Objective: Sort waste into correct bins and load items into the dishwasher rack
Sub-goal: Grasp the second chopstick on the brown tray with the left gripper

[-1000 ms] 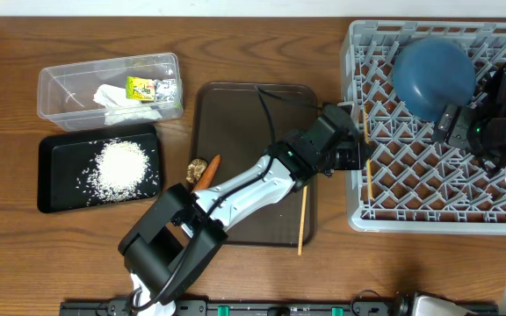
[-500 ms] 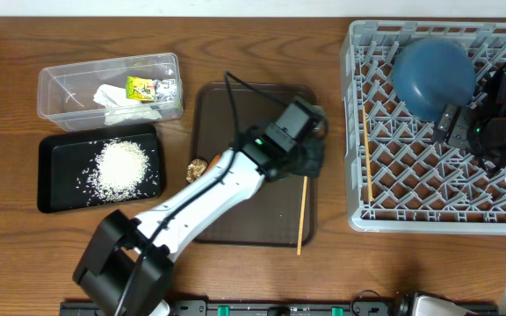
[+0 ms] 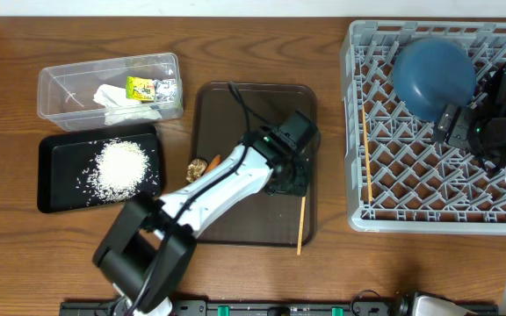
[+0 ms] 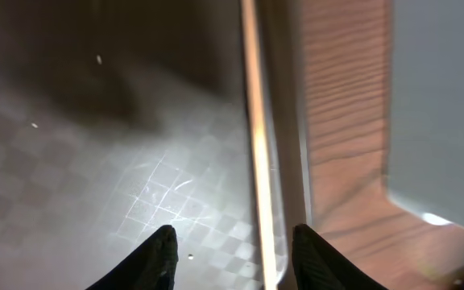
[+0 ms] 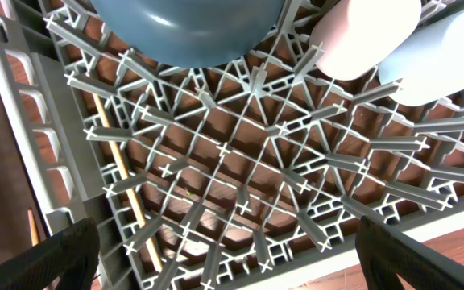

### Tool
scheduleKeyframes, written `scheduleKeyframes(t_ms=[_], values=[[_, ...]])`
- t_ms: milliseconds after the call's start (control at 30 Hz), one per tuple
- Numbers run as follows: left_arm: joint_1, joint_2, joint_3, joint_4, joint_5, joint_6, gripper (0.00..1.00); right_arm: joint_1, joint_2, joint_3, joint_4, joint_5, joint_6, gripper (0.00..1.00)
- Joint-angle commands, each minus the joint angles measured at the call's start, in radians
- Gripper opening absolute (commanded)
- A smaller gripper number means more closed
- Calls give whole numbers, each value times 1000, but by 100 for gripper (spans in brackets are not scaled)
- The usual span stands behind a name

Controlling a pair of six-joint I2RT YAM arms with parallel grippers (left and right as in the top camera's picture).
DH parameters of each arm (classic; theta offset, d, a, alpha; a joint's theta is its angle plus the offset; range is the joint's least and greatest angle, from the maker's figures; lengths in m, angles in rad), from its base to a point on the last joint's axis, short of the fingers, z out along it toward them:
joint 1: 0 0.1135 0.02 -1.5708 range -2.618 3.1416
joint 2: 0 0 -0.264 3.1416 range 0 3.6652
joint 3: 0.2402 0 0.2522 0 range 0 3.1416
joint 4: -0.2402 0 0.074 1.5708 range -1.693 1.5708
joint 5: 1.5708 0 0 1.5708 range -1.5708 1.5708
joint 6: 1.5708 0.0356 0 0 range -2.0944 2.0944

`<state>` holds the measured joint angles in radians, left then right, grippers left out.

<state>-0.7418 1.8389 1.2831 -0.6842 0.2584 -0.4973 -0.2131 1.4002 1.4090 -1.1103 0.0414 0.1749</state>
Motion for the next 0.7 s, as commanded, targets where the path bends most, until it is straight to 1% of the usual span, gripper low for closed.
scheduleKeyframes(t_ms=[0,367,500,667], values=[[-19,43,-18,-13,2,-6,47,-5,8,2,-1,10,-11,95],[-109,128,-18,8,-1,-5,48,-5,8,2,0,11,-11,95],[-115,133,-18,8,-10,-7,48,-4,8,2,-1,11,-11,95],[-115,142,-23,12,-47,-40,47,-4,8,2,-1,11,-11,95]])
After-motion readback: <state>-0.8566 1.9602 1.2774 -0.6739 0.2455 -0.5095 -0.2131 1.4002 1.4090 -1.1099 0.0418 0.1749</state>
